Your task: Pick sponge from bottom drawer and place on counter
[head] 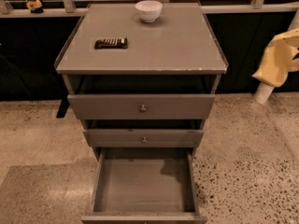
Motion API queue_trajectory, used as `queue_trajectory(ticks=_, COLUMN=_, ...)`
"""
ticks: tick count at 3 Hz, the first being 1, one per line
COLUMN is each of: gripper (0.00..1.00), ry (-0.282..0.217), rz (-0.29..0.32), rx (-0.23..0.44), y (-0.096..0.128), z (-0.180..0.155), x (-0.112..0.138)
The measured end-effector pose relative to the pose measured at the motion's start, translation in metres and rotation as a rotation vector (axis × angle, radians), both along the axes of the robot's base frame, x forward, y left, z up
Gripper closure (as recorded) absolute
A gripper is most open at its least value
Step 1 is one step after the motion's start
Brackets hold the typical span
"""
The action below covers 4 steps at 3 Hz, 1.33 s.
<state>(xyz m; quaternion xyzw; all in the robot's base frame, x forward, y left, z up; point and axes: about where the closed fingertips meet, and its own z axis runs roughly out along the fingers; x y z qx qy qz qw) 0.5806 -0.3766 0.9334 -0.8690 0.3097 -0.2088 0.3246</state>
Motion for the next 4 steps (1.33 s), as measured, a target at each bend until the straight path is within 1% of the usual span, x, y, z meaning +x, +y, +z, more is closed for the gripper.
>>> queue_trajectory(ticks=1, gripper=1.0, ry=-0.005, rz=-0.044, rx=0.0, y=-0.024, z=0.001, x=-0.016)
queue_trajectory(ticks=2, gripper=1.0, ry=-0.014, rz=-0.112, rx=0.0, y=-0.059, z=0.001, x=-0.04)
queue_trajectory(ticks=3, gripper=1.0, ry=-0.017, rz=-0.137, rx=-0.001, y=-0.071, z=0.001, x=-0.049)
queue_trajectory(ticks=4, gripper=1.0, ry=-0.034, rz=-0.127, rx=-0.01, y=-0.065, z=0.006, x=-0.038)
